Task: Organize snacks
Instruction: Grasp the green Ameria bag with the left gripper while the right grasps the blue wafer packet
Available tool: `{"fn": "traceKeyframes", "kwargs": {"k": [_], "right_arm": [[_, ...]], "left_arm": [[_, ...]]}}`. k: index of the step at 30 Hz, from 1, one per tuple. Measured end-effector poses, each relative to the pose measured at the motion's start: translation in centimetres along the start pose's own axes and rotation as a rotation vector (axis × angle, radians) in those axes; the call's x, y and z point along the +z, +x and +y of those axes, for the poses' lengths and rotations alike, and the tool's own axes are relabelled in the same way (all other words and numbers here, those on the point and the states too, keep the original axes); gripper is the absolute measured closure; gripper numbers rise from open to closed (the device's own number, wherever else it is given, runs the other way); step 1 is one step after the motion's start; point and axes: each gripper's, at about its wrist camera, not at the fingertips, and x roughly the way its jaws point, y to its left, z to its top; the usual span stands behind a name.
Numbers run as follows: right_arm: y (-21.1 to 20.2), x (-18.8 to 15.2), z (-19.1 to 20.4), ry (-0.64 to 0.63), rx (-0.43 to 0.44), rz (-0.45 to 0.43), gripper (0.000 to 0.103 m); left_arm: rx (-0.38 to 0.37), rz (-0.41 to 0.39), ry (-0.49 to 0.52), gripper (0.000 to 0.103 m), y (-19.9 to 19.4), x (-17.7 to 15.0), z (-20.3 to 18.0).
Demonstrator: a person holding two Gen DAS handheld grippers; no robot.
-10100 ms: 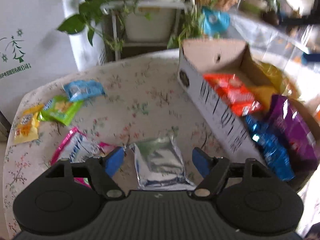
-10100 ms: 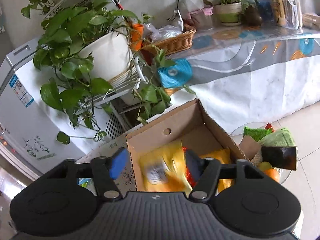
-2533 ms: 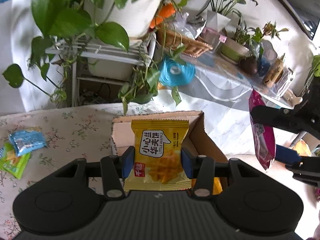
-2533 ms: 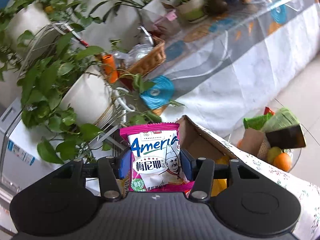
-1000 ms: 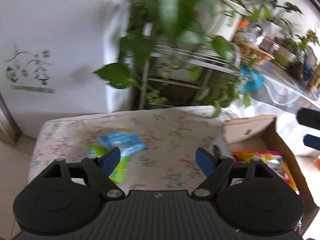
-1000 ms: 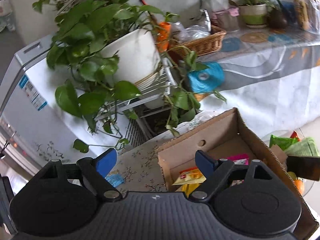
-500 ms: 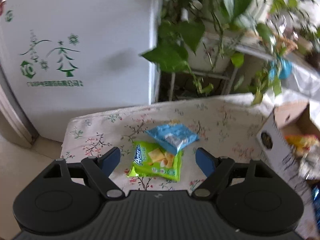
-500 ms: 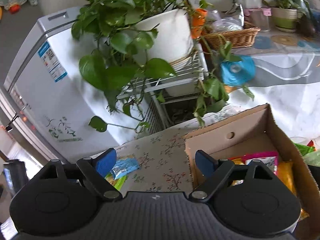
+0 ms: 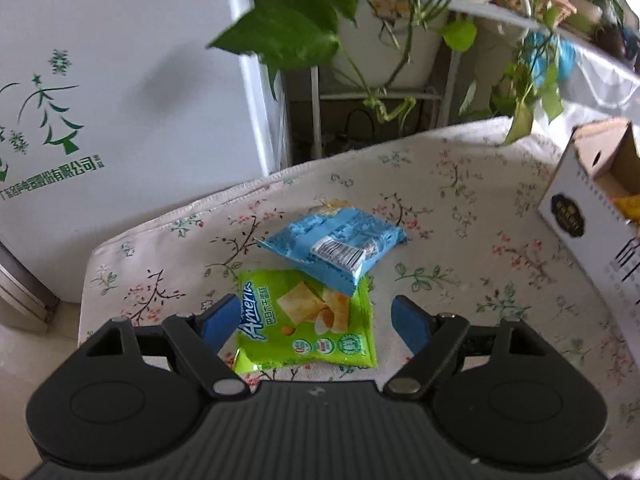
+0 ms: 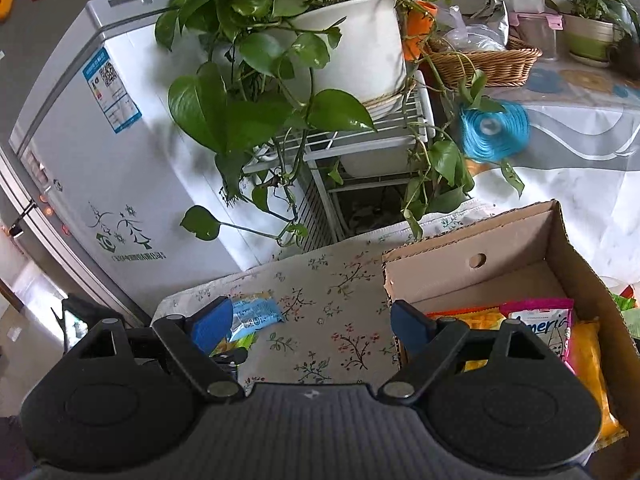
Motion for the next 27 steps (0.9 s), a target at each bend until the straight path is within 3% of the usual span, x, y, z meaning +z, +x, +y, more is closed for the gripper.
{"fn": "traceKeyframes", "kwargs": {"k": [7,9,14,27], "right_arm": [[0.8,-0.2,0.3,-0.020,-0.013,0.019,0.013],[1.1,-0.4,0.5,-0.030,-0.013,0.026,0.013],[1.8,-0.7,0.9,-0.052,-0.011,0.036,0.013],[5.1,-2.3,3.7,-0.133,0.118,0.091,0.013]], "left_arm": [[0.020,0.009,-0.032,0.018,1.5,0.1,0.7],[-0.018,0.014,-0.084,0.029,1.5,0.1,1.3],[-0.048,0.017,-0.085,0.041,0.8,-0.3,1.5],[-0.101,0.071,-0.081,0.041,-2.0,-2.5,3.6]]}}
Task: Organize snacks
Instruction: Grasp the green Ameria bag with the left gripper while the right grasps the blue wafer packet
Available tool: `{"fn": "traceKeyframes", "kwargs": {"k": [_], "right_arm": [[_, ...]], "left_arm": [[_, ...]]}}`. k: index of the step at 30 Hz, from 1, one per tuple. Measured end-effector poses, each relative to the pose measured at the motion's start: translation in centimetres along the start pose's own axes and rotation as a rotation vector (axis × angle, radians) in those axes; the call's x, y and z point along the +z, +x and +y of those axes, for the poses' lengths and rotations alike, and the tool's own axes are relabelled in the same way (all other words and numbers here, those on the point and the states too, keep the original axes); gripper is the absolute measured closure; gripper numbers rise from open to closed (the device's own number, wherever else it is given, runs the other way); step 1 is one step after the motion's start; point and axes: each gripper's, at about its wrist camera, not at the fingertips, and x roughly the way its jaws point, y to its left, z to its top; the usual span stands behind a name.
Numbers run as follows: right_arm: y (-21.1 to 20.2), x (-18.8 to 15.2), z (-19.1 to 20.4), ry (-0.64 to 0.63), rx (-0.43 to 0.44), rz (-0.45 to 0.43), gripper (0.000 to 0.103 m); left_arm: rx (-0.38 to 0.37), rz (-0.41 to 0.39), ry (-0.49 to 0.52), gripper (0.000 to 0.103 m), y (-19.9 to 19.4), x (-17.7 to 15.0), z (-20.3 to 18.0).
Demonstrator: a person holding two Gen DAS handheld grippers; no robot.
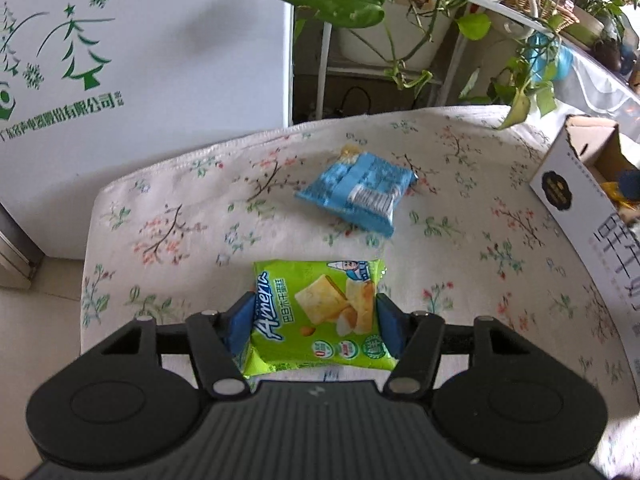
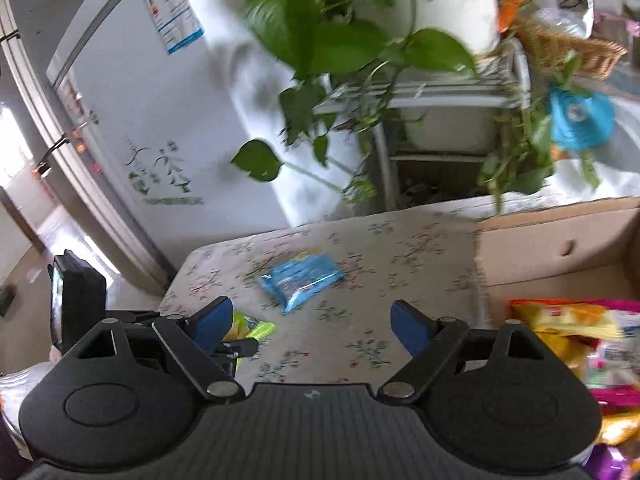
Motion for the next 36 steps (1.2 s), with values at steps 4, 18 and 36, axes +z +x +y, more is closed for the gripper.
{"fn": "traceKeyframes", "kwargs": {"k": [4,18,36], "right_arm": [[2.9,-0.3,0.5,0.015,0.000,0.045,0.013],[11.2,1.4,2.4,-0.199,0.013,0.063,0.008],[17.9,1.5,3.7,-0.370,-0.041,0.156,0.021]], "left_arm": [[-0.023,0.014,0.019,0.041,-0.5,-0.6,0.5],[-0.052,0.008,0.037,0.035,-0.9,-1.1,0.7],[-0.001,0.002,0.052,0.012,0.0,-1.4,-0.4]]}}
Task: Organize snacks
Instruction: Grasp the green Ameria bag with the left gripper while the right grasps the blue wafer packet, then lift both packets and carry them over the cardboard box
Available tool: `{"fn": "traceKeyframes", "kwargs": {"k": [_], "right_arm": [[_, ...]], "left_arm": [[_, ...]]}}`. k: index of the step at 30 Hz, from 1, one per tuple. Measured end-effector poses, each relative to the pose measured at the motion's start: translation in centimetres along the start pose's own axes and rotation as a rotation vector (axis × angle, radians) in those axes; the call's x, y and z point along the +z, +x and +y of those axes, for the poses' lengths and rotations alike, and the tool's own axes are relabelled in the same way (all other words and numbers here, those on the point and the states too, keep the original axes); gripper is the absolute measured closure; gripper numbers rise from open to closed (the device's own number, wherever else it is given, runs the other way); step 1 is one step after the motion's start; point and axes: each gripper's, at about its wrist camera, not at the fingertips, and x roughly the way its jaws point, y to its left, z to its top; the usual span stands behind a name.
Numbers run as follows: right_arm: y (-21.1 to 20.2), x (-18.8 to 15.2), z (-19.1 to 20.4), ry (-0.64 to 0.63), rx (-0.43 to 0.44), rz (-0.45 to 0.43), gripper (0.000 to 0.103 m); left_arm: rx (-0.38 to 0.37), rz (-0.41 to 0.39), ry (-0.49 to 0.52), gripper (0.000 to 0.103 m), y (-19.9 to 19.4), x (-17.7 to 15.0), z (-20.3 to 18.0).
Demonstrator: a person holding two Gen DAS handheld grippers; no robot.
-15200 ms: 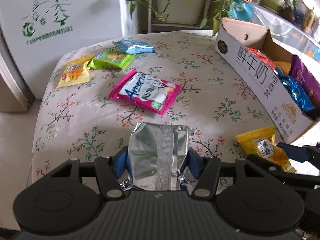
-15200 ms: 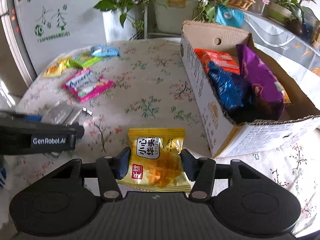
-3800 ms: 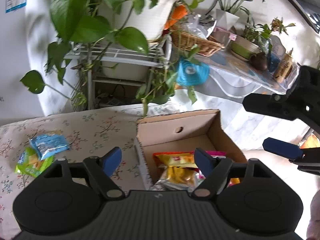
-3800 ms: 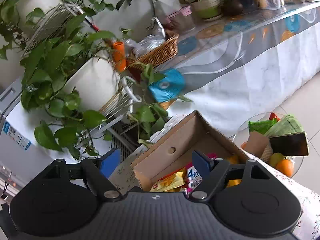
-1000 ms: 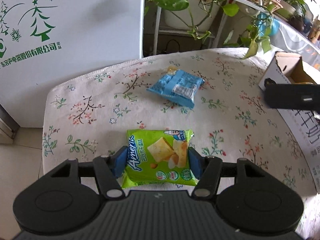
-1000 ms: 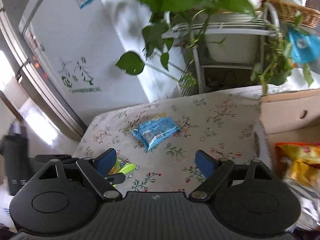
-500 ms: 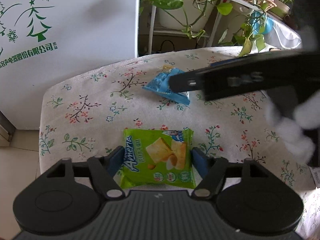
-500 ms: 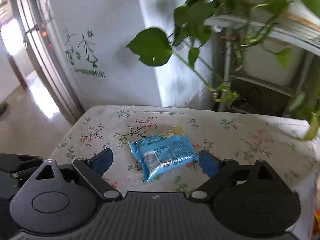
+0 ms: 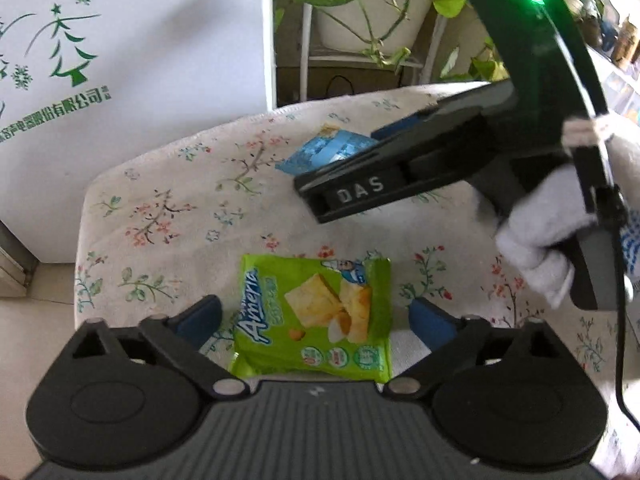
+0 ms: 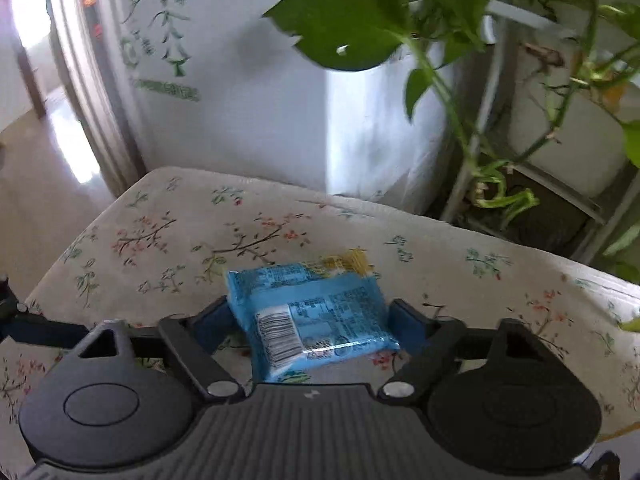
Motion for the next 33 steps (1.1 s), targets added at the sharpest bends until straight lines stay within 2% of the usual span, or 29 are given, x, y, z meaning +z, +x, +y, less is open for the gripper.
{"fn": "traceKeyframes", "kwargs": {"k": [2,3,4,9,15,18,21,28,33], "right_arm": [[-0.3,0.0,-0.3,0.002,-0.005,0.004,0.029],[-0.5,0.0,-0.4,0.012,-0.007,0.006,0.034],[-0.8,-0.1,-0.7,0.032,0.000,0.006,0.036],[-2.3,-1.2,-1.5,0.112,0.012,0.019,0.037],[-5.6,-3.1,-1.9,0.181,0.026,0.009,0.037],[-7.7,-4.1,-1.2,0.156,0.006,0.011,0.037],[-9.8,-4.9,-0.5,0.124,0.002,0.010,0.037],[-14.3,-6.7,-0.1,0.143,0.012,-0.041,0.037],[-16.8,-7.6,0.5,0.159,0.008,-0.088,0.037]], "left_arm": [[0.007,-0.005,-0.013,0.017,-0.1,0.2,0.2],[0.014,-0.008,-0.026,0.026,-0.2,0.2,0.3],[0.030,-0.012,-0.036,0.030,-0.3,0.3,0.4],[0.044,-0.008,-0.069,0.044,-0.8,0.4,0.6],[0.063,-0.007,-0.095,0.046,-1.9,-0.1,0.5],[0.051,-0.023,-0.114,0.046,-2.7,-0.5,0.5],[0.068,-0.054,-0.083,0.046,-3.8,-0.8,-0.4],[0.086,-0.086,-0.113,0.046,-6.5,-2.0,-1.9],[0.110,-0.106,-0.174,0.046,-7.9,-2.8,-2.1]]}}
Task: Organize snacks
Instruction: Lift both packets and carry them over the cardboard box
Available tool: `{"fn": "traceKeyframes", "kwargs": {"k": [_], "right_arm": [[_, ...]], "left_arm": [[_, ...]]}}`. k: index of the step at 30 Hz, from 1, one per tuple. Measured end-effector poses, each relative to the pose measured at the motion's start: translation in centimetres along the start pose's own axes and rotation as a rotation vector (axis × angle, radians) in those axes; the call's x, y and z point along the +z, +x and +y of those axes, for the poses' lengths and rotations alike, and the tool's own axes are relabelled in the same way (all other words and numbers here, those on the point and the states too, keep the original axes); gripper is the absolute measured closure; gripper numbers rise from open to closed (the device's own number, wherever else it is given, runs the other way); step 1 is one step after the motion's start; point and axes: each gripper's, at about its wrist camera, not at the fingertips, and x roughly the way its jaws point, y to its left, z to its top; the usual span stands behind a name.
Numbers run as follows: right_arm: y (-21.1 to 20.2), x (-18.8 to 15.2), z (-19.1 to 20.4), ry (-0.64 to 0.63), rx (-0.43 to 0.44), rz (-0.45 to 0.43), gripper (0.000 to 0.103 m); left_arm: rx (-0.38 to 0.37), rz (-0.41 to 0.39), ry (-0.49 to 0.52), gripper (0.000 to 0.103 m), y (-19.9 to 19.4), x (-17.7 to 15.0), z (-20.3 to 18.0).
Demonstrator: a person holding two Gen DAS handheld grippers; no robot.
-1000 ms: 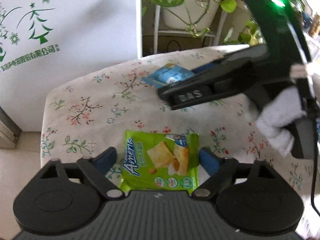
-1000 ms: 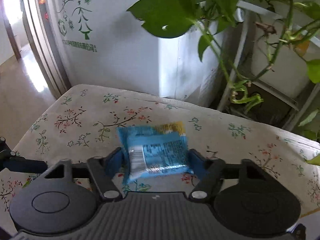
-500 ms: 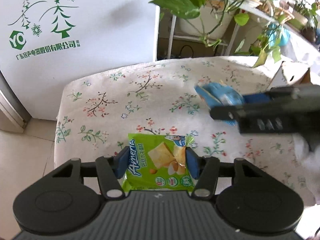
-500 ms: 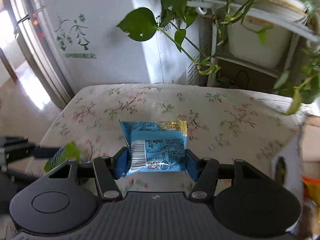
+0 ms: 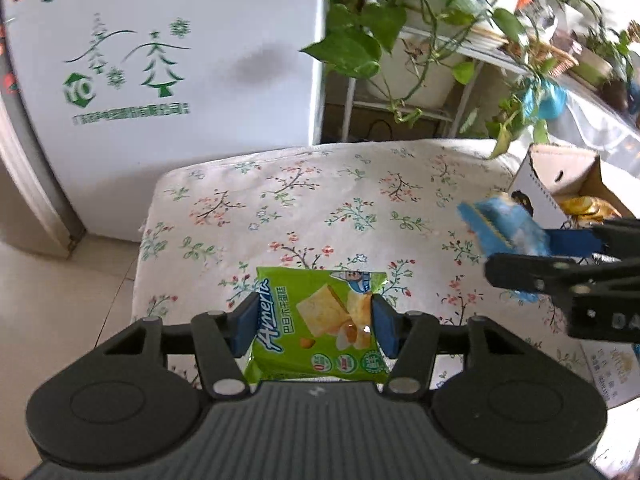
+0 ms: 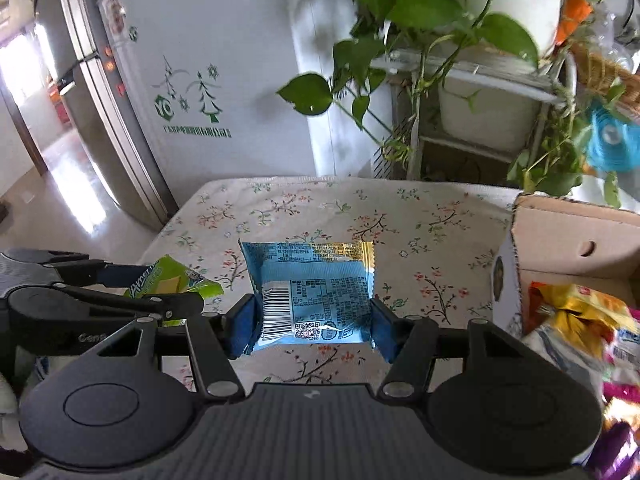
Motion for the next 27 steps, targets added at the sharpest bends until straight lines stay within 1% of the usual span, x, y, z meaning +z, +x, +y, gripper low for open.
{"fn": "traceKeyframes", "kwargs": {"k": [3,5,7,11,13,16,21,27], "right_arm": [[-1.5,-0.3,0.5,0.021,-0.018,-0.036,0.037],[-2.6,-0.8,0.5,0.054,-0.009,-0.055,0.037],[-3.6,-1.1,0.8,0.058,-0.003,-0.077,0.037],[-4.8,-1.4,1.3,0.009,0.017,-0.103,0.037],[-4.9,-1.4,1.5,-0.017,0.017,-0.099,0.037],[-5.0,-1.4,1.6,-0.026,0.021,-0.092,0.037],[-6.2,-1.3,1.7,-0.050,0.029,-0.118,0.037],[-7.6,-1.5,1.1,-0.049,0.017,-0.147,0.037]], "left_arm": [[0.027,-0.027,-0.010,0.046,-1.1,-0.3,-0.2],[0.035,-0.049,-0.026,0.046,-1.9,-0.5,-0.2],[0.038,-0.066,-0.045,0.046,-2.7,-0.9,-0.2],[0.070,-0.096,-0.045,0.046,-3.9,-1.9,-0.5],[0.088,-0.105,-0.055,0.046,-4.3,-2.5,-0.5],[0.084,-0.089,-0.089,0.046,-4.4,-3.6,-0.5],[0.072,-0.071,-0.137,0.046,-4.7,-5.1,-1.1],[0.066,-0.093,-0.189,0.046,-6.3,-5.1,-1.9]]}}
